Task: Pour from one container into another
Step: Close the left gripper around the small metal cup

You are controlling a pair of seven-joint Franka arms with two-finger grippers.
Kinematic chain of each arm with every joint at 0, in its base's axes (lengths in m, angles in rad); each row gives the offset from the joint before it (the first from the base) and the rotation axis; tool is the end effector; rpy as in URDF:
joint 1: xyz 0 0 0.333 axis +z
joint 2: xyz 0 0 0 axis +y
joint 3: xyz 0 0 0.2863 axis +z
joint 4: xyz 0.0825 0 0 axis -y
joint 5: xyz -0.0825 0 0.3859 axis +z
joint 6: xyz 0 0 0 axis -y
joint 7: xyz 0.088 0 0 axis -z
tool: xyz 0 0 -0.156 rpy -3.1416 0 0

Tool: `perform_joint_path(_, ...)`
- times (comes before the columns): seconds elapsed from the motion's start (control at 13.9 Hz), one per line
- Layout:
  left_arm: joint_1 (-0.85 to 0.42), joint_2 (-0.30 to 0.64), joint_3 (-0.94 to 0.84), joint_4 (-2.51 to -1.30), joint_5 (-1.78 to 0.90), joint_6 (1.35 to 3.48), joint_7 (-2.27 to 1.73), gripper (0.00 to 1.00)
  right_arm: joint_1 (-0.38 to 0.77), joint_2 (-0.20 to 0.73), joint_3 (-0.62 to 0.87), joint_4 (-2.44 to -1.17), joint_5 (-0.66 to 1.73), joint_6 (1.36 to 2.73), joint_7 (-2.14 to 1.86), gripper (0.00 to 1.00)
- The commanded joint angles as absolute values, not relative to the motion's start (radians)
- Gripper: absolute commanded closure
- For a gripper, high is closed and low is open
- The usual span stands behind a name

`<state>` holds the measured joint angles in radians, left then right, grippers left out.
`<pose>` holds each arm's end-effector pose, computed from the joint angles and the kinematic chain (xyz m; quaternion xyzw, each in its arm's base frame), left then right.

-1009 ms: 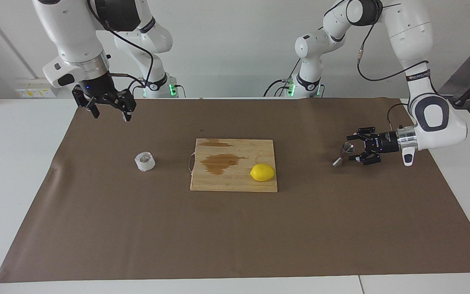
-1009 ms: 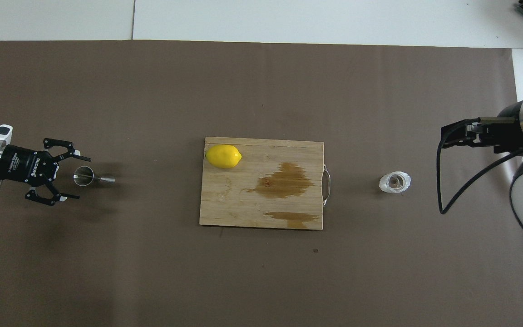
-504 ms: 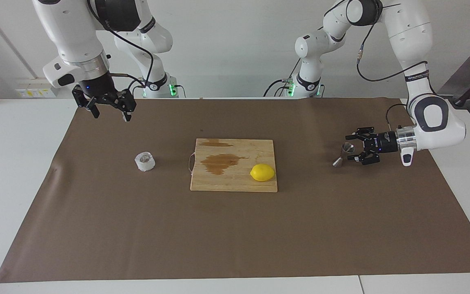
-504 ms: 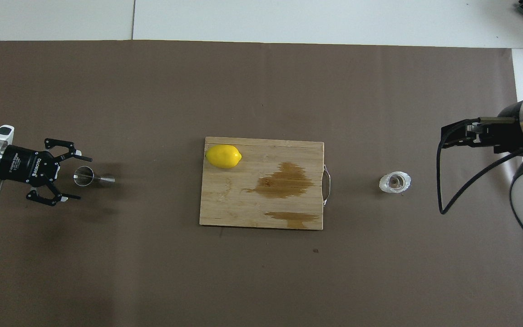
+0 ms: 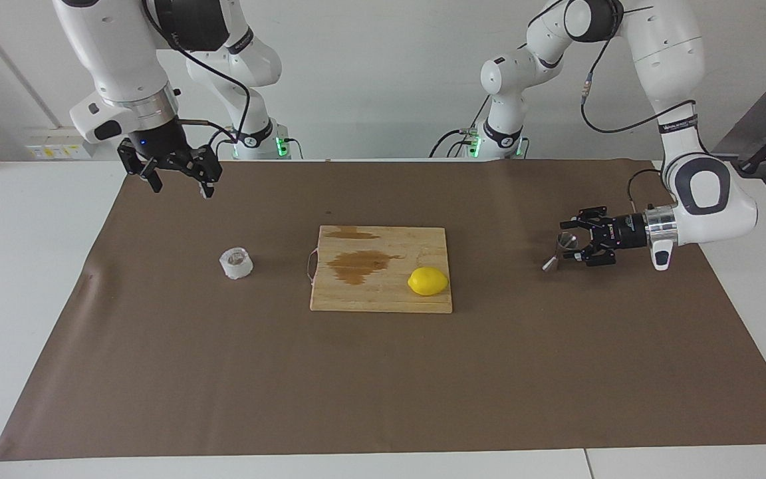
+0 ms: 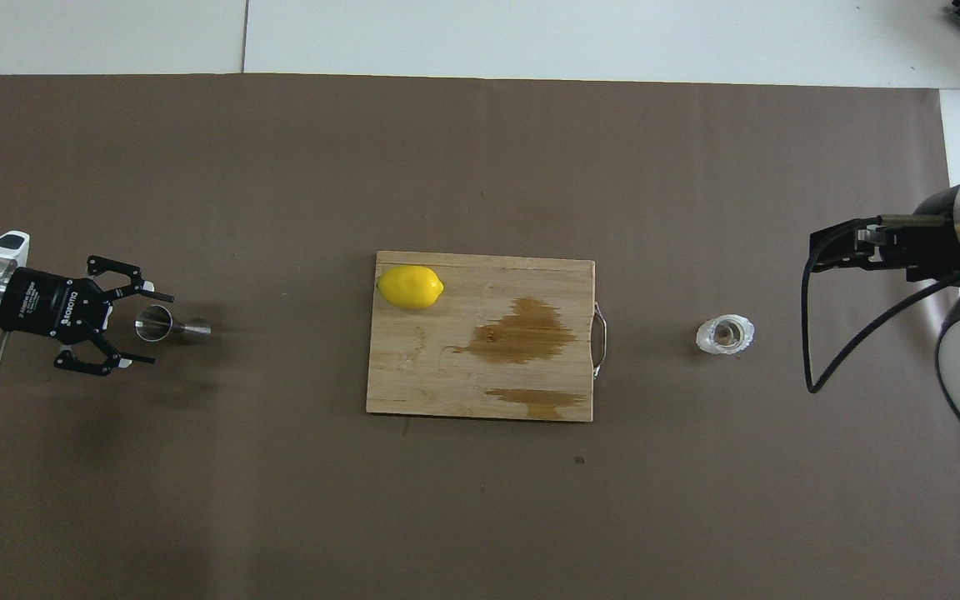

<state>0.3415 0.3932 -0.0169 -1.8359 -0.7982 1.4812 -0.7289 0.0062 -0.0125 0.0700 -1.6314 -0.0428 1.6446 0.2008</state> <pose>0.5399 0.0586 0.2606 0.6858 0.5243 -0.4053 0.3007 0.5592 0.0365 0.5306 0.9978 -0.0609 0.0157 0.0198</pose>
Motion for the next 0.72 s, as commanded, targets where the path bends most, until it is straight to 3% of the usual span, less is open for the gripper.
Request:
perform_joint_path(0.0, 0.354, 0.374, -0.021, -1.858, -0.815, 1.465, -0.739, 0.13, -0.014, -0.032, 0.081, -1.652, -0.014, 1.640, 0.179, 0.00)
perform_joint_path(0.22, 0.357, 0.374, -0.020, -1.858, -0.813, 1.471, -0.741, 0.20, -0.015, -0.032, 0.081, -1.652, -0.015, 1.640, 0.179, 0.00)
perform_joint_path(0.5, 0.365, 0.374, -0.020, -1.858, -0.808, 1.474, -0.739, 0.21, -0.014, -0.032, 0.080, -1.652, -0.014, 1.640, 0.179, 0.00)
perform_joint_path(0.65, 0.365, 0.376, -0.020, -1.859, -0.808, 1.476, -0.739, 0.29, -0.014, -0.032, 0.080, -1.652, -0.014, 1.640, 0.179, 0.00)
